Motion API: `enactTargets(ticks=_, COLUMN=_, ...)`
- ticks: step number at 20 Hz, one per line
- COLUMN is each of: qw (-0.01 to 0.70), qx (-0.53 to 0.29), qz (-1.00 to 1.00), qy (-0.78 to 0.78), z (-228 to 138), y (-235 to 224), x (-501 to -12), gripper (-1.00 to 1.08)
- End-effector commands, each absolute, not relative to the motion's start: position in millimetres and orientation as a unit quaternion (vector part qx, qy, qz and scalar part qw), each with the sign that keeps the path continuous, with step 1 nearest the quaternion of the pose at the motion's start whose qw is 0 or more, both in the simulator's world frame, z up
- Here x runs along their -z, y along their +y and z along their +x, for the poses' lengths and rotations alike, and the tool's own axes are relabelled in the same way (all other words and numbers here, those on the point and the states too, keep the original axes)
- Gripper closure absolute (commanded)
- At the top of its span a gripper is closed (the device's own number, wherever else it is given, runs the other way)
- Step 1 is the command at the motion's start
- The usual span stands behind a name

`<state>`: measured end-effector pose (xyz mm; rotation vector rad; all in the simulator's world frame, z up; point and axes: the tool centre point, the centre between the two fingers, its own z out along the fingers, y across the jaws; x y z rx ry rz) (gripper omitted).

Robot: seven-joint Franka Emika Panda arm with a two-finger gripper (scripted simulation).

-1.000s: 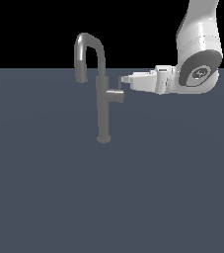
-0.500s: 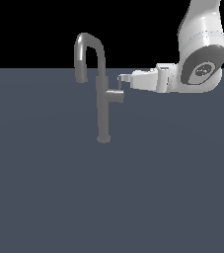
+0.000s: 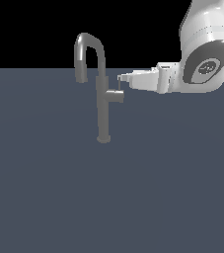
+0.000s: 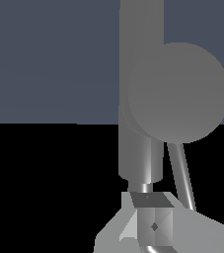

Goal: Turn on the faucet by rotating a designated handle.

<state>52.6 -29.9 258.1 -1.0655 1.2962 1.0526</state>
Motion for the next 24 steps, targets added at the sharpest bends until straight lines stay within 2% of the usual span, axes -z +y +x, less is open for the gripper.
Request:
enactTargets(ticks=1, qw=0.547, qx=-0.448, qz=-0.45, qy=0.546, z=42, y=-28, x=-258, gripper=1.08)
enactTargets(ticks=6, qw=0.547, qx=-0.448, qz=-0.45, qy=0.545, z=27, y=-25, x=-259, gripper=1.08)
enactTargets(ticks=8, qw=0.55, qx=-0.443, qz=-0.452, qy=0.545, z=33, y=-26, x=-261, gripper=1.08)
enactTargets(ticks=18, qw=0.547, qx=-0.448, qz=-0.45, qy=0.545, z=-3, y=-19, x=-241, gripper=1.08)
enactTargets(ticks=20, qw=0.552, qx=-0.442, qz=-0.455, qy=0.541, z=4, y=-20, x=-251, gripper=1.08)
enactTargets(ticks=24, qw=0.549, qx=-0.446, qz=-0.452, qy=0.544, z=-9, y=-18, x=-228, gripper=1.08)
